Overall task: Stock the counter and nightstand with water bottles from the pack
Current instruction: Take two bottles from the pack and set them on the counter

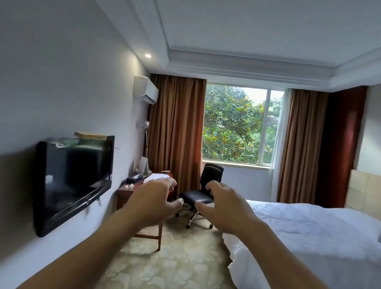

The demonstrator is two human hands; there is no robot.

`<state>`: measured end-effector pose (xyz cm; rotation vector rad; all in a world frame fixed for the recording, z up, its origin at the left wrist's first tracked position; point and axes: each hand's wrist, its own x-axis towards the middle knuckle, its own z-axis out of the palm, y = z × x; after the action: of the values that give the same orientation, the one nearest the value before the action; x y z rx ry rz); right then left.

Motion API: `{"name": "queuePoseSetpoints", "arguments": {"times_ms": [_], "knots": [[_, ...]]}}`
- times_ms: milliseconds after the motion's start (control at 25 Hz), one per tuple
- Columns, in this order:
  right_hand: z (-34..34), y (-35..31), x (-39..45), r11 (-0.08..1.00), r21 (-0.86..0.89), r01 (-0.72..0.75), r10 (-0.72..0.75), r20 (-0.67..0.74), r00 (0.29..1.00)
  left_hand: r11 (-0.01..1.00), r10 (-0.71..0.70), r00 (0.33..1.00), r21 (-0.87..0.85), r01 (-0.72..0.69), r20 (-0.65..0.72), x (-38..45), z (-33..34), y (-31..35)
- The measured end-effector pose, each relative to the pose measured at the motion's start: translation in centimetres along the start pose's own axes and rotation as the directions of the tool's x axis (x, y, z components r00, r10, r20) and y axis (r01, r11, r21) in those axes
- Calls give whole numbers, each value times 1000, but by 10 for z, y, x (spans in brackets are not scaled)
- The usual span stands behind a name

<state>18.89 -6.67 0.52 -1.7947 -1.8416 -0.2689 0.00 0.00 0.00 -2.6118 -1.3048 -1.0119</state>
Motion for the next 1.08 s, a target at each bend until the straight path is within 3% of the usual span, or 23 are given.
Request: {"name": "queuePoseSetpoints", "arguments": {"times_ms": [320, 720, 1080], "knots": [[65, 84, 203, 998, 29, -47, 47, -8, 999, 985, -12, 999, -173, 18, 35, 202, 94, -75], [182, 257, 411, 1000, 19, -13, 12, 5, 1000, 996, 4, 999, -85, 0, 53, 421, 264, -135], [243, 367, 622, 997, 72, 24, -24, -10, 1000, 999, -42, 999, 4, 42, 11, 626, 352, -181]]}}
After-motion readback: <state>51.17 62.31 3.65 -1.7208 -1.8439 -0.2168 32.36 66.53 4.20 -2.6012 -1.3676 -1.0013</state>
